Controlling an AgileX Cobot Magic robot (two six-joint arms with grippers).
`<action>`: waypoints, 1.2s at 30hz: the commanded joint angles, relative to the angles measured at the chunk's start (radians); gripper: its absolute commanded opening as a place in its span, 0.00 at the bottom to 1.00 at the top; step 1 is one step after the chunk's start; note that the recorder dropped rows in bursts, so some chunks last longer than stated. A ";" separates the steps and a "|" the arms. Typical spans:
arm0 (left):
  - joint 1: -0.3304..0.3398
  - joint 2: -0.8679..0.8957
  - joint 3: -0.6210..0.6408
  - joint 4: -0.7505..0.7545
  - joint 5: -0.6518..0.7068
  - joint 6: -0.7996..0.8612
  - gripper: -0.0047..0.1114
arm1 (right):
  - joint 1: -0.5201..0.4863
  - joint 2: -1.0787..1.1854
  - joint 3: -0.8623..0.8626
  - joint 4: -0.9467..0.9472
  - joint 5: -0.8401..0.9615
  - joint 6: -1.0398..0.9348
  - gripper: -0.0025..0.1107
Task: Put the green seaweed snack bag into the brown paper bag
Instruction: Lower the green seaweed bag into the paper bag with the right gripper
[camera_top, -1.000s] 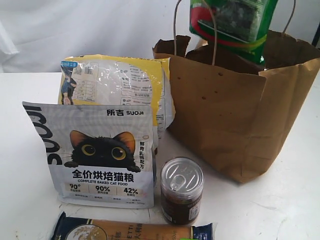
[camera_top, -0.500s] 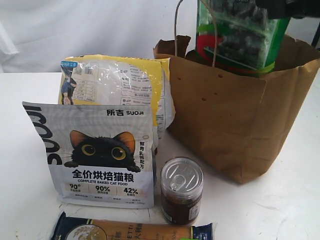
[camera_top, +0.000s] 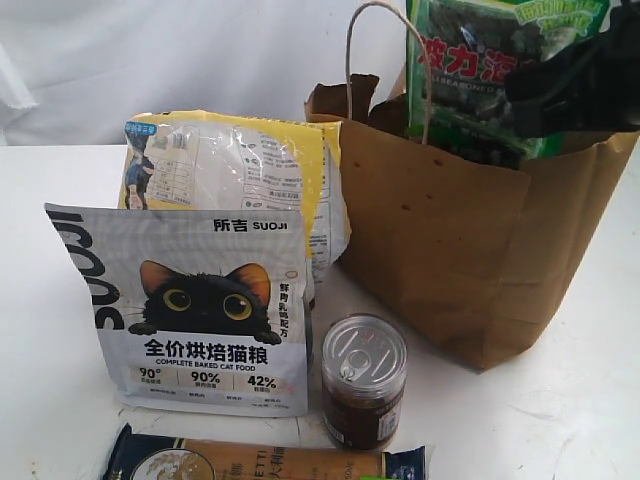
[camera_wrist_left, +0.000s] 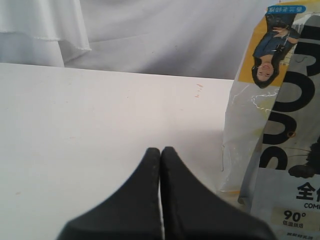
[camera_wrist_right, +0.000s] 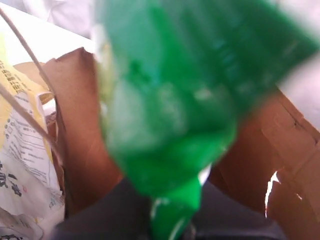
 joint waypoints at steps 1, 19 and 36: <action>-0.005 -0.004 0.005 0.002 -0.009 -0.001 0.04 | -0.010 0.010 0.038 0.035 -0.047 -0.020 0.02; -0.005 -0.004 0.005 0.002 -0.009 -0.001 0.04 | -0.010 0.012 0.038 0.054 -0.064 -0.012 0.43; -0.005 -0.004 0.005 0.002 -0.009 -0.001 0.04 | -0.010 -0.028 -0.088 0.081 0.005 0.006 0.55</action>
